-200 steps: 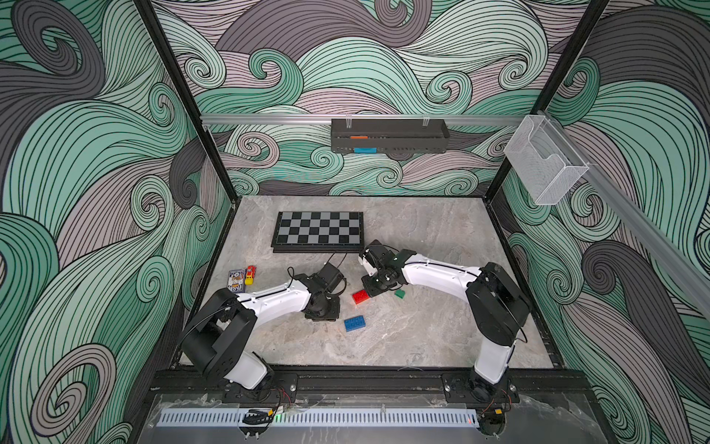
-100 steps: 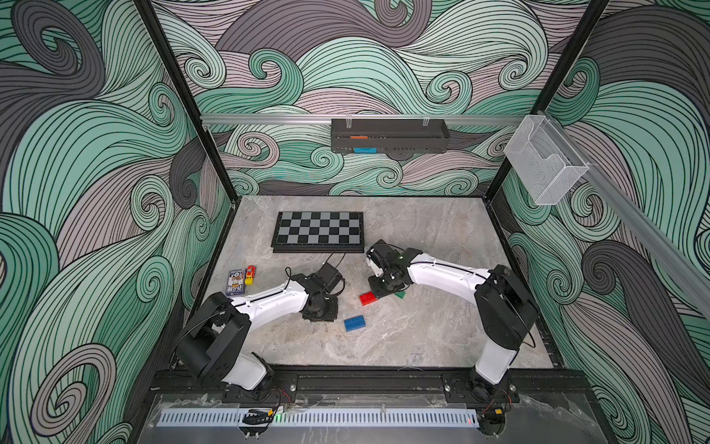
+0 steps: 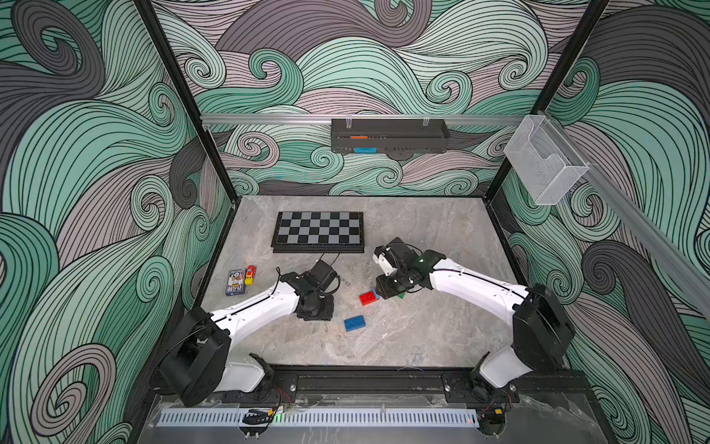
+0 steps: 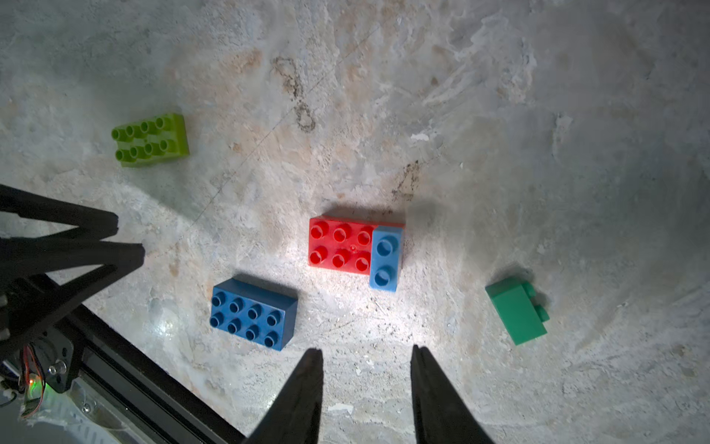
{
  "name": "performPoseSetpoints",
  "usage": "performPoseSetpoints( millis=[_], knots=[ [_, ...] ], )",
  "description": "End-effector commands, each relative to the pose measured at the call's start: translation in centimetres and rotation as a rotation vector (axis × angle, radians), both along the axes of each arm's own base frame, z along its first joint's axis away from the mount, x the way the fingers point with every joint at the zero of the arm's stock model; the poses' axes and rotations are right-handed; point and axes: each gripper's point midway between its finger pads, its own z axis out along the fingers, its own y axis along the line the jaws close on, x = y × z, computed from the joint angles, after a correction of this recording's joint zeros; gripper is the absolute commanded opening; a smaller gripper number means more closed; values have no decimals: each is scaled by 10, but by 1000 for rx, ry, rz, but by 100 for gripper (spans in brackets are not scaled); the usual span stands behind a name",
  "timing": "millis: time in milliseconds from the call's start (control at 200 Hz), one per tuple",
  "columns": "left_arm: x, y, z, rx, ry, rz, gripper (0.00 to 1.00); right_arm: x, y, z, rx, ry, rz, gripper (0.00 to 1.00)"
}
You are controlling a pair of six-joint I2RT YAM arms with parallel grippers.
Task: Assemble the number 5 with lego
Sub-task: Assemble the lego brick with the lego brick, then pick up the lego brick from the center of the board.
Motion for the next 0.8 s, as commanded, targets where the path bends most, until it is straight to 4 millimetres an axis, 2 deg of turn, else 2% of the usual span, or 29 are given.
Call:
performPoseSetpoints(
  millis=[0, 115, 225, 415, 795],
  knots=[
    [-9, 2, 8, -11, 21, -23, 43, -10, -10, -2, 15, 24, 4, 41],
    [-13, 6, 7, -4, 27, -20, 44, -13, -27, -8, 12, 31, -33, 42],
    [-15, 6, 6, -13, 26, -16, 46, -13, -45, -17, -1, 48, -87, 47],
    [-12, 1, 4, -28, 33, -14, 46, 0, -73, -35, 43, 125, -251, 53],
    [-5, -5, 2, -34, 30, -15, 45, 10, -60, -66, 91, 212, -322, 60]
  ],
)
